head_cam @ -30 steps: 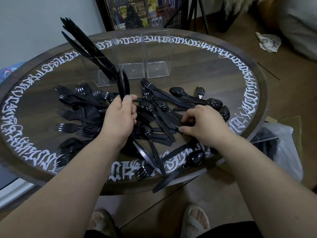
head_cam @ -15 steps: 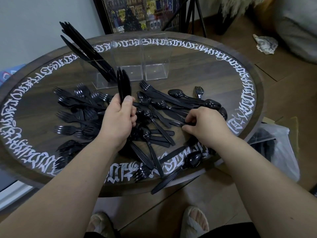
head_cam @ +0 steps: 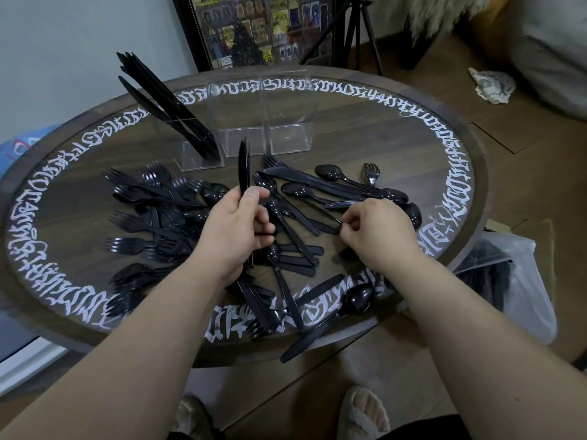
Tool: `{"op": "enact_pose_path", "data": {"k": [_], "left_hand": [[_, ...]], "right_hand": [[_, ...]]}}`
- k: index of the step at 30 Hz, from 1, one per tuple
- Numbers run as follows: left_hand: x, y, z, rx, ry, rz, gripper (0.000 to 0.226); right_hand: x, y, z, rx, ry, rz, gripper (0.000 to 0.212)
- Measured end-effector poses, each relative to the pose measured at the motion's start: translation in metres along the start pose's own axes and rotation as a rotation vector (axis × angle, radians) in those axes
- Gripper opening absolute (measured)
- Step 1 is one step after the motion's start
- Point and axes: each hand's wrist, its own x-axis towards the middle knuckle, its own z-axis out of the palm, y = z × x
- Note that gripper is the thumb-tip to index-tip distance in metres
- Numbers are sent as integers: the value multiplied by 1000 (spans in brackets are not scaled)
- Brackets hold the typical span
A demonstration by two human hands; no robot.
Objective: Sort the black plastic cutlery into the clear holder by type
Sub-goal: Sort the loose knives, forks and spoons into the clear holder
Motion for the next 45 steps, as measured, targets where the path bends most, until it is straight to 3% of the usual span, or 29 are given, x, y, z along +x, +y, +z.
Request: {"op": "enact_pose_path", "data": {"k": [4,8,13,19,21,23,25,27,30,35,41,45], "left_hand": [[0,1,0,47,-2,53,22],[0,2,5,55,-11,55,25],[-3,0,22,34,-73,35,22],[-2,-4,27,76,-78,44,17],[0,-5,25,174,-27,86,21],[3,-4,21,239,47,117,25],[6,-1,17,241,94,114,30],[7,1,14,169,91,65,29],[7,0,12,111,53,19,26],[8,-2,5,108,16,29,24],[11,-6,-4,90,27,38,26],[12,-8,-9,81,62,31,26]], "right_hand": [[0,-3,-1,38,80,-45,17],[-1,-11,-5,321,159,-60,11],[-1,-24,1,656,76,-78,10],[-4,-32,14,693,14,-194,13],[-5,-32,11,642,-1,-237,19],[-2,-21,9,379,13,-234,29],[1,-4,6,79,-8,-125,41],[1,8,2,-43,-73,-38,49],[-2,9,2,-19,-100,-76,47],[-3,8,2,-23,13,-105,39],[0,-2,5,-68,-55,-148,33],[4,2,5,-97,-22,-84,33]]}}
